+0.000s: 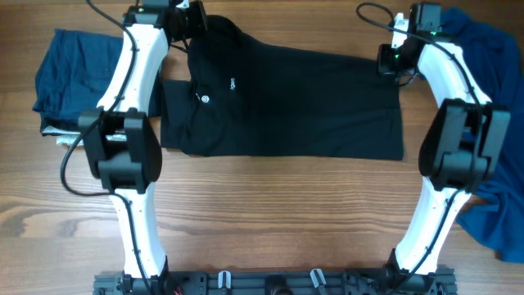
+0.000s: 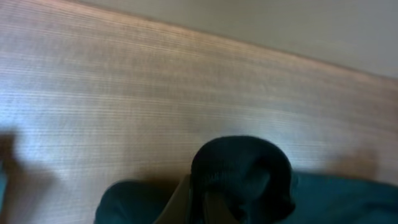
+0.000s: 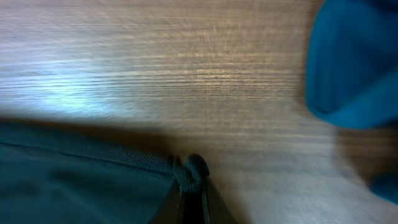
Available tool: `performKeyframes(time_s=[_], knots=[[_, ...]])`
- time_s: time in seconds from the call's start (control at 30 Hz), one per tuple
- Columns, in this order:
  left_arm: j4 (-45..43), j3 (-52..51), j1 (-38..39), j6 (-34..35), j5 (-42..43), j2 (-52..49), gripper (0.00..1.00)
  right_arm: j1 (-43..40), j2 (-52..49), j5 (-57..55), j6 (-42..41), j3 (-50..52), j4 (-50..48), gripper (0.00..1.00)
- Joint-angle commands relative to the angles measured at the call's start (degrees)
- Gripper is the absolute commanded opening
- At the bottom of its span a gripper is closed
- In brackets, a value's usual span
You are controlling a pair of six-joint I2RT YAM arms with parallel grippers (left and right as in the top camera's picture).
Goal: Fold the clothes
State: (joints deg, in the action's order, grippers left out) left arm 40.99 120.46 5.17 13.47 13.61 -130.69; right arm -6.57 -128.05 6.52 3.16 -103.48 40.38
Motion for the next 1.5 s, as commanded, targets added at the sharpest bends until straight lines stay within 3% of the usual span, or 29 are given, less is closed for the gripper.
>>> performKeyframes(time_s=[0.0,0.43,0.7,0.83,1.17,1.47], knots=[[4.8,0.6,-0.3,-1.5,0.3,4.2,0.04,0.2,6.3,1.0,1.4,0.0,2.4,0.04],[37.7,0.6,-0.5,2.4,-3.9,5.2,0.04,-0.4,8.7,-1.2,1.3,0.0,26.4,0.04],[48.2,0.6,-0.6,7.2,-11.6,5.3,0.04,-0.4,8.7,-7.2,-2.0,0.1,36.0,0.04],[50.2,0.6,-0.4,7.8,-11.6,5.2,0.04,-0.5,8.7,-7.2,-3.5,2.2,36.4,0.04],[46.0,-8.5,0.0,8.0,-11.5,5.2,0.04,-0.5,8.6,-7.2,-3.6,14.4,23.9,0.04],[43.1,-18.1,0.0,8.0,-11.6,5.2,0.04,-0.5,8.6,-7.1,-4.8,15.2,23.8,0.04]])
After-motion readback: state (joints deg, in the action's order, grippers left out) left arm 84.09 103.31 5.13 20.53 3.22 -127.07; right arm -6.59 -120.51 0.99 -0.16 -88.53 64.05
